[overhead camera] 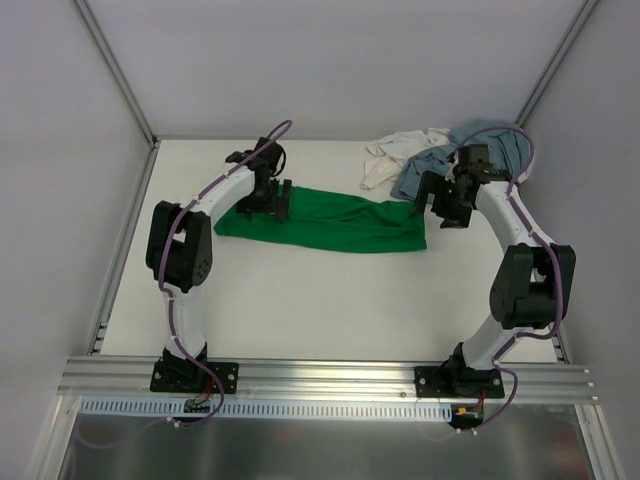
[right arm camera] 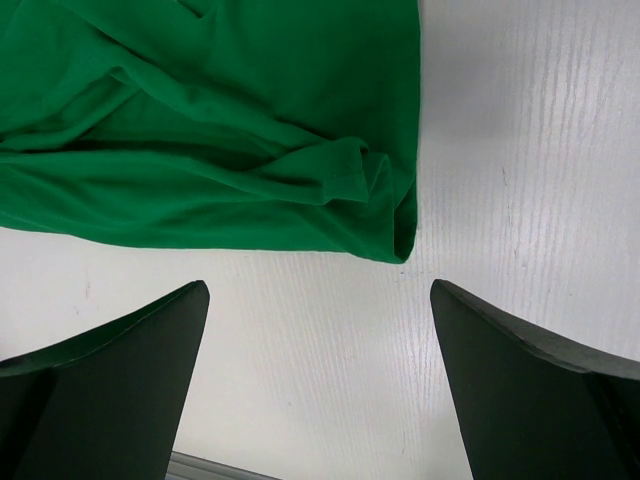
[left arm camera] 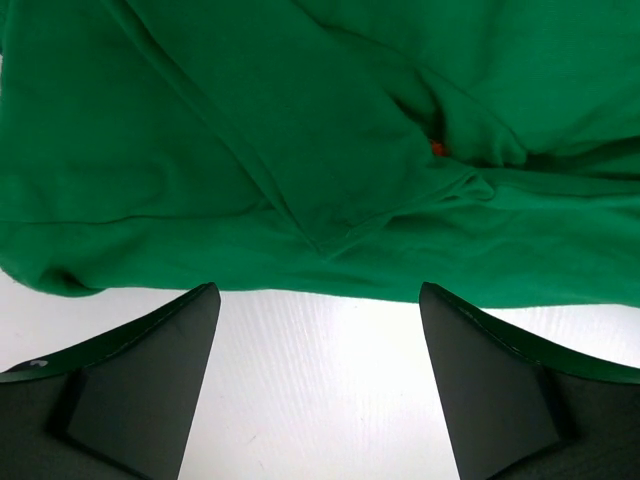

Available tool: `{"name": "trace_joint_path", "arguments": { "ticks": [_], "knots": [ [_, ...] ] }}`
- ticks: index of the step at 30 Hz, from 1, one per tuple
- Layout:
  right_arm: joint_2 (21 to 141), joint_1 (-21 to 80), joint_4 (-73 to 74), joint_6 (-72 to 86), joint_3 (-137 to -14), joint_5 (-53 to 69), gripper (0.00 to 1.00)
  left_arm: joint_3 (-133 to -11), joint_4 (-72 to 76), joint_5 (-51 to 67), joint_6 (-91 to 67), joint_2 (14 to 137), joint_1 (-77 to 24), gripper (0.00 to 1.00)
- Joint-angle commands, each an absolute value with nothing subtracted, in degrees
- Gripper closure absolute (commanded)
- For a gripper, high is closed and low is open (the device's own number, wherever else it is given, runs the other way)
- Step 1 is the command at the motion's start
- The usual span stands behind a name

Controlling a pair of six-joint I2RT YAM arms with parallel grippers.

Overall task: Fold and stack the t-shirts
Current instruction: Fold the other side of the tshirt into a rectangle

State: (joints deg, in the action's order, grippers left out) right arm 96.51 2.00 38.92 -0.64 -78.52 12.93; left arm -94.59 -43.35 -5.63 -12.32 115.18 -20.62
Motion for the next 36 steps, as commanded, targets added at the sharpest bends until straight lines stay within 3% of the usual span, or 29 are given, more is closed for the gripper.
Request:
{"name": "trace_joint_path", "arguments": {
  "ticks": [1,12,25,34,36],
  "knots": [
    [92.73,1.41,39.29,-0.18,-78.75,13.97,0.01,-95.89,-44.3,-9.23,-11.07,116.28,-20.92,0.17],
    [91.76,0.79,39.46,-0.18,-78.05,14.24,0.0,-95.8,-41.31,-6.68,-11.51,118.39,-21.0,0.18],
    [91.76,0.53,39.38,-0.18,-77.52,14.85,0.0,-96.5,-40.96,-7.21,-11.08,118.39,-21.01,0.3],
    [91.76,0.53,39.29,1.32,-77.34,15.03,0.01,-97.73,-41.22,-7.21,-10.99,119.09,-21.0,0.58],
    [91.76,0.53,39.29,1.32,-77.17,15.03,0.01,-97.91,-41.31,-7.38,-10.9,119.09,-21.01,0.6]
  ]
}}
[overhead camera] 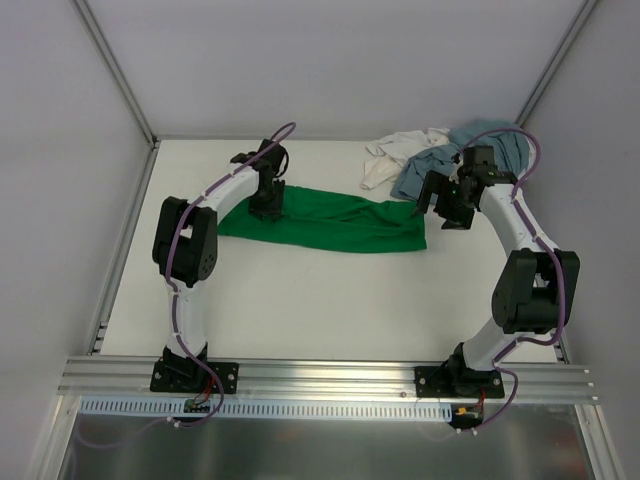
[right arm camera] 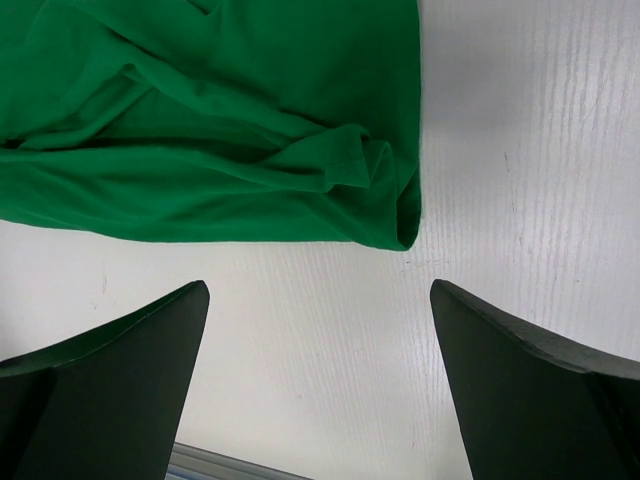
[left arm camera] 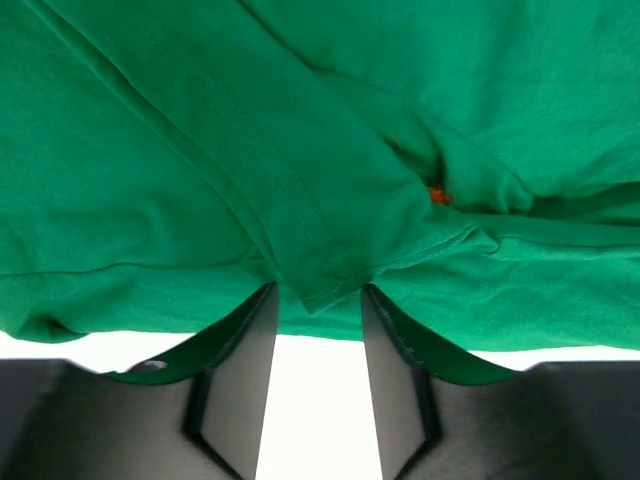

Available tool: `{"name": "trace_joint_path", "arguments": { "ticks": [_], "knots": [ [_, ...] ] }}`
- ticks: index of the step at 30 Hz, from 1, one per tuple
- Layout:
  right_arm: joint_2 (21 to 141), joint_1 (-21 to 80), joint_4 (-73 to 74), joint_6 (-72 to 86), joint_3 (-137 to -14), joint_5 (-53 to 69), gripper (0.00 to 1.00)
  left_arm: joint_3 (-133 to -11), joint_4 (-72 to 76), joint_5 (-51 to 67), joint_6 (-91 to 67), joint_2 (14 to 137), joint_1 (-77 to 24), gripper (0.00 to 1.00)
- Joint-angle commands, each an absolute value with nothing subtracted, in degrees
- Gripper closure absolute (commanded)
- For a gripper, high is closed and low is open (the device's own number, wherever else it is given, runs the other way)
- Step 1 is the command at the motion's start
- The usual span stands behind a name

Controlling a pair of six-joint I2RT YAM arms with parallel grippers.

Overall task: Fold and stack the t-shirts
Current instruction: Fold the other side of the tshirt into a rectangle

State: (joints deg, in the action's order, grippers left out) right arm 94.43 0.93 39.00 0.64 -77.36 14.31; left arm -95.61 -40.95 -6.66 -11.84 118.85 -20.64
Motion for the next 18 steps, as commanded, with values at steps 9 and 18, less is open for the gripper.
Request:
{"name": "trace_joint_path", "arguments": {
  "ticks": [9,18],
  "knots": [
    [92.11,0.53,39.29,1.32,-77.61,15.29,0.01,-98.52,-41.48,-7.56,-10.9,119.18,-21.0,0.73],
    [92.11,0.53,39.2,1.41,-77.52,15.38,0.01,-100.81,-42.01,-8.17,-11.42,120.15,-20.92,1.0]
  ]
}}
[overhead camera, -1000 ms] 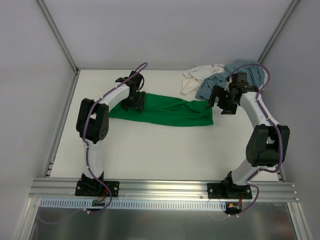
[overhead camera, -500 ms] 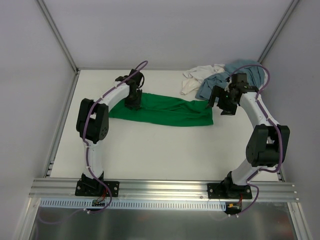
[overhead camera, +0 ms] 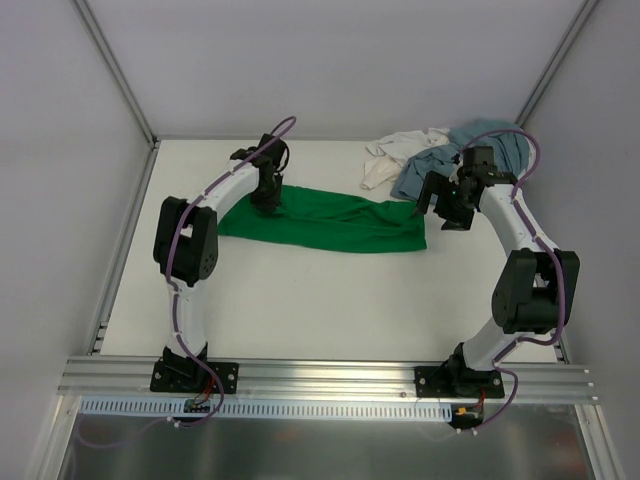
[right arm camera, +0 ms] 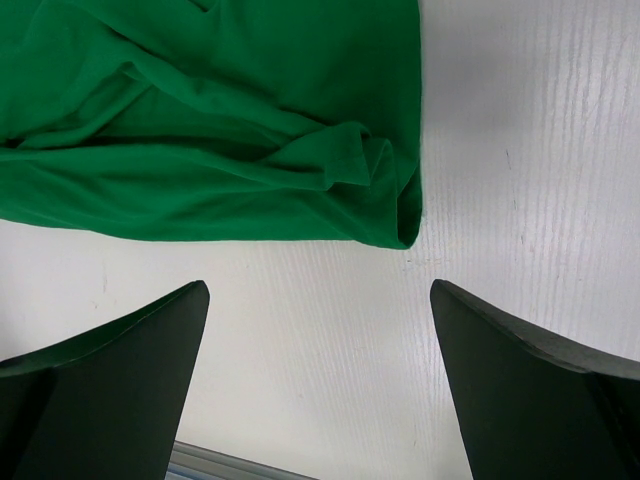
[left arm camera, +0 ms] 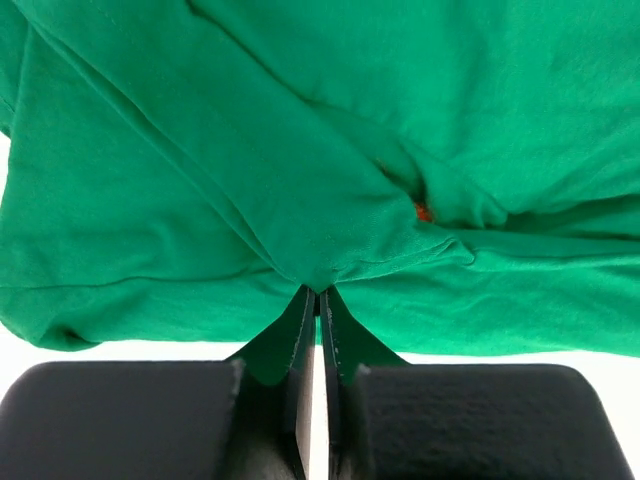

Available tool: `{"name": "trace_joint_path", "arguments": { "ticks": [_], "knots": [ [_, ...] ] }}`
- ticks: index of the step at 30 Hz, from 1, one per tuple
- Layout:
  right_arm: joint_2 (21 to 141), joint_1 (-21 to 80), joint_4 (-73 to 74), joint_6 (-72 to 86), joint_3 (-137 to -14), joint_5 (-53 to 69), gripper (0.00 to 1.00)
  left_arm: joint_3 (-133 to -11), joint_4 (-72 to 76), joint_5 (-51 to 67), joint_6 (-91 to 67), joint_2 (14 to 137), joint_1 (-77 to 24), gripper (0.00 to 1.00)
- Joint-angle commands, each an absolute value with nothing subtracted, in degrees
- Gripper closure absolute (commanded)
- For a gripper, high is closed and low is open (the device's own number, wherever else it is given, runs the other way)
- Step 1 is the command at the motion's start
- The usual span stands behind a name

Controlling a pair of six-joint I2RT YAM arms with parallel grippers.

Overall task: Fold and stack the t-shirts
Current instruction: Fold the other side of the tshirt into a rectangle

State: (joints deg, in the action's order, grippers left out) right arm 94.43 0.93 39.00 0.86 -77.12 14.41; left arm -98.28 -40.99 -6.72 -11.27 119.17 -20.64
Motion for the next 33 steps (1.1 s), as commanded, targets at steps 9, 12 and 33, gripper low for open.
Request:
{"name": "trace_joint_path", "arguments": {
  "ticks": [9,12,33],
  "knots": [
    [92.46,0.53,39.2,1.41,-77.43,15.64,0.0,-103.62,-40.08,-8.26,-10.37,121.46,-20.92,1.0],
    [92.29,0.44,39.2,1.41,-77.34,15.64,0.01,-105.46,-39.47,-7.91,-9.93,122.69,-21.01,1.0],
    [94.04,0.44,38.85,2.64,-76.29,16.79,0.0,-113.9,-31.82,-1.06,-9.14,131.48,-20.92,1.0]
  ]
}}
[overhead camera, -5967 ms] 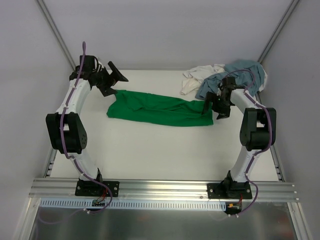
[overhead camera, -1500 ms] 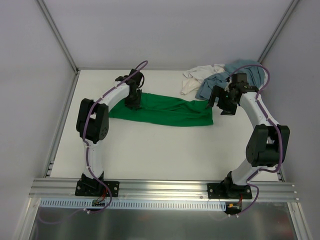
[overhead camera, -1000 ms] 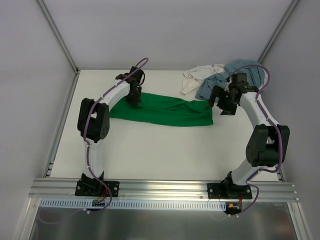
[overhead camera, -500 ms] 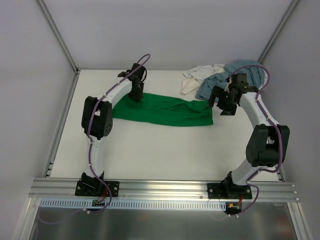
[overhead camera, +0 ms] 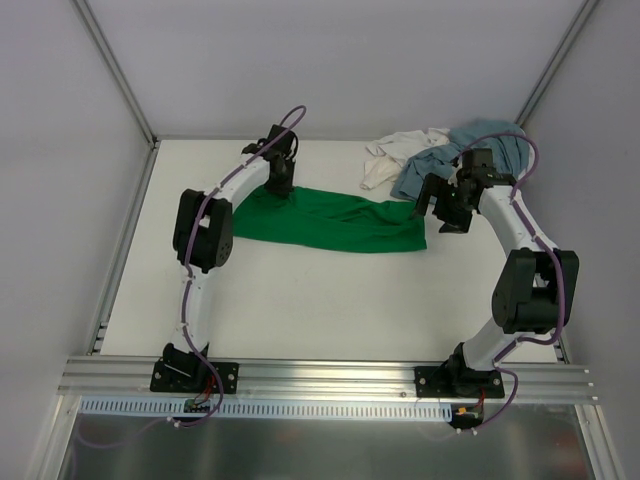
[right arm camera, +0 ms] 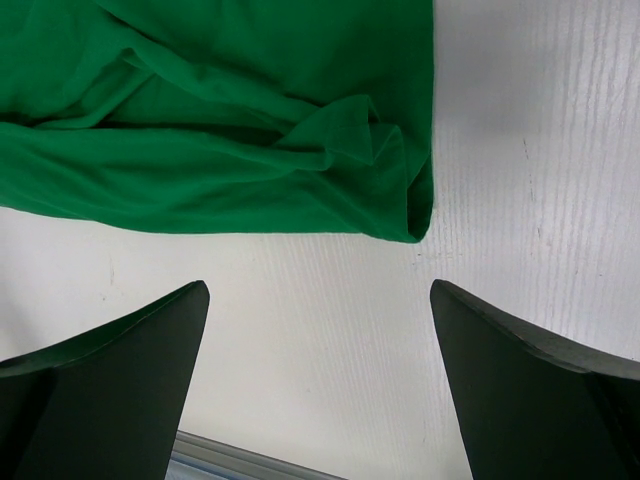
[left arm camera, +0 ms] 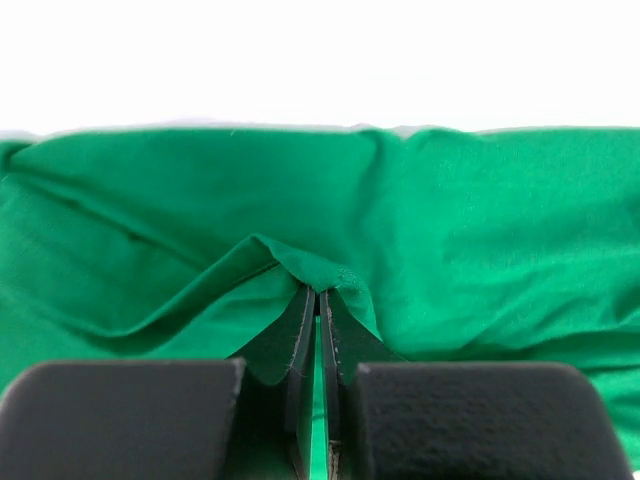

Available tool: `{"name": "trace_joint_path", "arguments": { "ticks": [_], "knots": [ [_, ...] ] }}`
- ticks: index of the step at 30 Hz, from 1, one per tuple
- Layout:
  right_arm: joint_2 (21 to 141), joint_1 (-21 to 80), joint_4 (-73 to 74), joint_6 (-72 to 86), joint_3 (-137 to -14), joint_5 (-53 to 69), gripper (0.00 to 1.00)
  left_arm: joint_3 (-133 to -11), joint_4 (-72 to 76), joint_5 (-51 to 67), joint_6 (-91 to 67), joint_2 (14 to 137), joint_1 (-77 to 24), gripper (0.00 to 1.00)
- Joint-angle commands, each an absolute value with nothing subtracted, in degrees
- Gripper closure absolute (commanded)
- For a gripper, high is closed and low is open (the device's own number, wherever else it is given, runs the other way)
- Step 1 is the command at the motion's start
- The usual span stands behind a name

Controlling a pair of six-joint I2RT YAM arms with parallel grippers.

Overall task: Fold and stack the t-shirts
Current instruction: Fold the other side of the tshirt into a rectangle

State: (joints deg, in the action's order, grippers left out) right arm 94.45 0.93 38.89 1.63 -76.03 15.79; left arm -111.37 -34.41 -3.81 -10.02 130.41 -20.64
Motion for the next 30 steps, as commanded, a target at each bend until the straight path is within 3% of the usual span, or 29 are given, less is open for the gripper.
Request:
{"name": "trace_joint_path", "arguments": {
  "ticks": [1,30],
  "knots": [
    [94.13,0.53,38.85,2.64,-76.29,16.87,0.01,-114.25,-31.47,-0.88,-9.23,131.75,-21.0,1.0],
    [95.63,0.44,37.62,3.87,-76.46,18.9,0.0,-112.5,-28.74,7.38,-7.03,128.32,-24.08,1.0]
  ]
}}
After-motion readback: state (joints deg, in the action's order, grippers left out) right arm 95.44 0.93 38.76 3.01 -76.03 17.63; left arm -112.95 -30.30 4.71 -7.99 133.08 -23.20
